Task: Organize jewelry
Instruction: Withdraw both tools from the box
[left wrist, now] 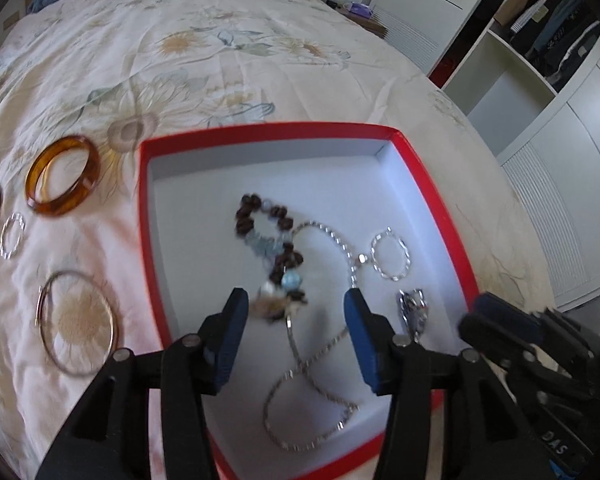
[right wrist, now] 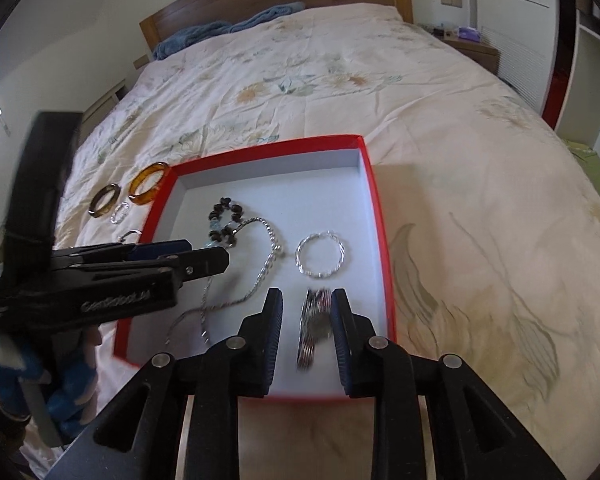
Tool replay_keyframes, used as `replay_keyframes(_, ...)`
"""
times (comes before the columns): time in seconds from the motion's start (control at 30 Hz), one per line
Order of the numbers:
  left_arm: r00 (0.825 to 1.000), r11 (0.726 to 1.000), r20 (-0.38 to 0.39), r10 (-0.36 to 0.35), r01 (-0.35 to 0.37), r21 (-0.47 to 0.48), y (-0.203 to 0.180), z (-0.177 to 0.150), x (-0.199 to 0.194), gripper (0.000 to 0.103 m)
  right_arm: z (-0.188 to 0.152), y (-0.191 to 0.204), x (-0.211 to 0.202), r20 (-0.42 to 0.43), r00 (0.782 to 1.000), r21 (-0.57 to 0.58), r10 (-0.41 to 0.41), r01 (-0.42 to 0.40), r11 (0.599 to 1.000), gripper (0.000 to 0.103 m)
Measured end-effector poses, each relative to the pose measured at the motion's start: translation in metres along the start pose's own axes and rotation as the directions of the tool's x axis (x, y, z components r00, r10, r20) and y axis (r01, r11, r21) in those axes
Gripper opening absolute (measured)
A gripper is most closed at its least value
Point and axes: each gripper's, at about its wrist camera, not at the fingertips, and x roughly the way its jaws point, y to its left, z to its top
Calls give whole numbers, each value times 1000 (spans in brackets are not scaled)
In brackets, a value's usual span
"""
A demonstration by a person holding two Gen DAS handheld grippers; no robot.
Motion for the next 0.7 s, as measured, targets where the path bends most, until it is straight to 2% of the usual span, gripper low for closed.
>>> replay_keyframes(0.07, 1000, 1000, 5, -3, 3, -10, 1, -6, -9, 48, -7, 2, -14, 9, 1000, 9, -3, 3, 1000, 31)
replay_keyframes(0.2, 999, 1000, 46, -2, 2, -6, 1, -26, -40, 48, -21, 9, -37, 26, 1000, 25, -9, 8, 1000, 32)
replay_keyframes(0.37, 993, 999, 111, 47, -49, 13, -3, -61, -86, 48, -41, 26, -68, 54, 999, 39, -4, 2, 999, 34)
replay_keyframes(0.7, 952, 986, 261, 159, -166, 7, -10, -138, -188, 48, -82, 76, -133, 141, 989, 23, 40, -43, 999, 37)
